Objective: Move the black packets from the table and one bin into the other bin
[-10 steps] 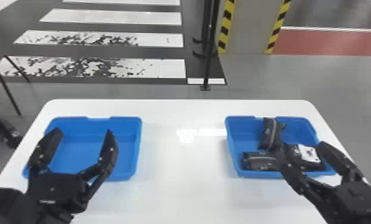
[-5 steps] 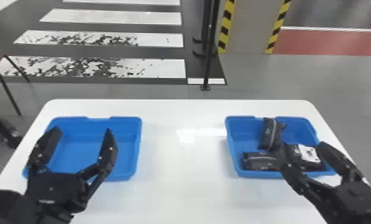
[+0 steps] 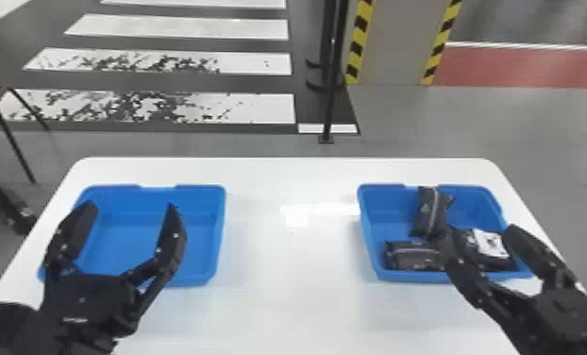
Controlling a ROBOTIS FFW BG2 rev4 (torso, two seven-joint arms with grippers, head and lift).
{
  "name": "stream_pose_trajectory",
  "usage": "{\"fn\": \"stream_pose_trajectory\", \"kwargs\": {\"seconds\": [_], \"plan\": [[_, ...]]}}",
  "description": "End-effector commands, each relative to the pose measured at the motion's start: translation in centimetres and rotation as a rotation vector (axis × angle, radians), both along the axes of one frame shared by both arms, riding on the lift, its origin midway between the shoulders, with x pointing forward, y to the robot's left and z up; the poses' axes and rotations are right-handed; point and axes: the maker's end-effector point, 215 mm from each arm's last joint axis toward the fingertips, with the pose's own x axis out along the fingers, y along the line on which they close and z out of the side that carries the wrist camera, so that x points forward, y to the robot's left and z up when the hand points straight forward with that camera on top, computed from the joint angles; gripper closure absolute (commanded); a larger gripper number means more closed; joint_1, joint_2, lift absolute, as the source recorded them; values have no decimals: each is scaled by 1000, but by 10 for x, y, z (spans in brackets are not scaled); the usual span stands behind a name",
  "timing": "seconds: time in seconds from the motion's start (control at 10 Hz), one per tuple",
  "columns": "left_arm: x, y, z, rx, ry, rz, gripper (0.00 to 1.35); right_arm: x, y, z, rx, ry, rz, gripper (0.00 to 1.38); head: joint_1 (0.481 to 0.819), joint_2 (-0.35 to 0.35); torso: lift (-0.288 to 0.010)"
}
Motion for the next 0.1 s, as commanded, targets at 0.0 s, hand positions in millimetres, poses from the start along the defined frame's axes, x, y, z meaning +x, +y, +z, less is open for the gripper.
{"fn": "stream_pose_trajectory", "kwargs": {"seconds": [0.0], "plan": [[0,0,0,0,1,0,117,0,0,0,3,1,0,127,695,-46,-110]]}}
